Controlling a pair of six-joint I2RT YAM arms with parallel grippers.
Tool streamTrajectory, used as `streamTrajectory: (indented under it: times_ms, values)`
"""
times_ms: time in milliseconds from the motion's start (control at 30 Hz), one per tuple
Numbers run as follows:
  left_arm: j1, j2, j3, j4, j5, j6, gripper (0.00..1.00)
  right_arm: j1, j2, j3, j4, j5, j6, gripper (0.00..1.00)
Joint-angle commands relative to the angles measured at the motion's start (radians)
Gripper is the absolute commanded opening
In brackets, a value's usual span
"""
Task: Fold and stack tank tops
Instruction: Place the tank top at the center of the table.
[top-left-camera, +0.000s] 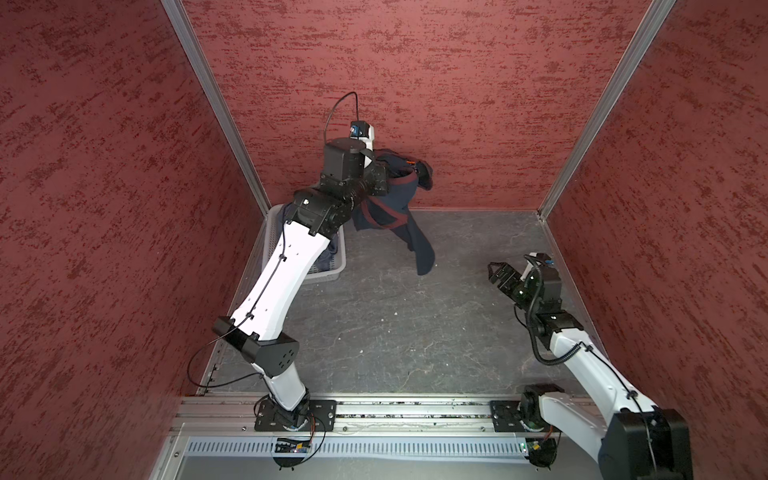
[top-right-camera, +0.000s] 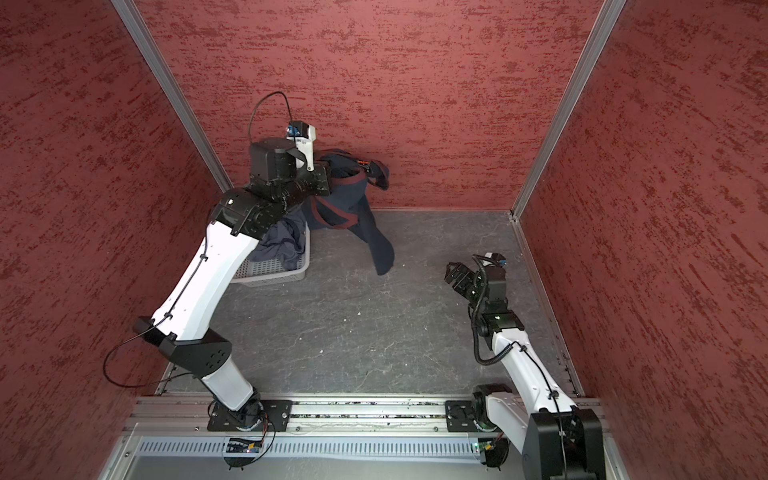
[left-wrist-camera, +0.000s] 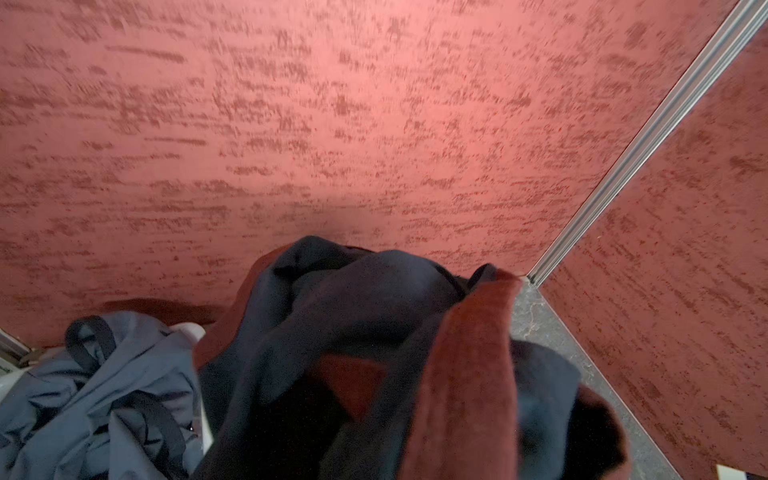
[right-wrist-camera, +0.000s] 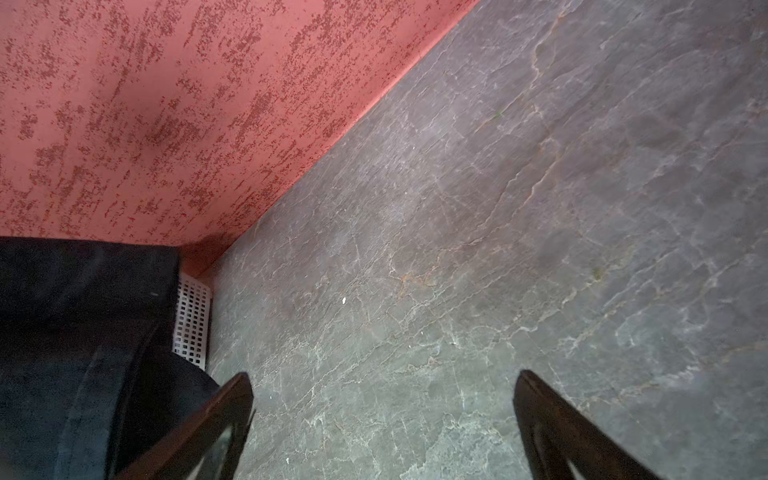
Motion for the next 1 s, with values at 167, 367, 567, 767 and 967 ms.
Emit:
streamTrajectory:
  times_ms: [167,367,567,767,967]
  values:
    - [0.064,0.024,-0.366,0.114,-0.01,-0.153,0.08,0.005,-0.009,0.008,-0.019,0.042,-0.011,0.99]
    - [0.106,0.031,-0.54,0.157,-0.032,-0.188,0.06,0.005,0.014,0.002,0.002,0.032,0.0,0.99]
    - [0.167,0.022,-0.656,0.152,-0.109,-0.198,0.06,0.005,0.033,0.0,0.013,0.021,0.012,0.99]
    - [0.247,-0.019,-0.756,0.153,-0.14,-0.186,0.05,0.005,0.032,0.005,0.009,0.024,0.01,0.99]
    - [0.276,-0.059,-0.777,0.14,-0.153,-0.163,0.05,0.005,0.041,0.018,0.0,0.029,0.008,0.99]
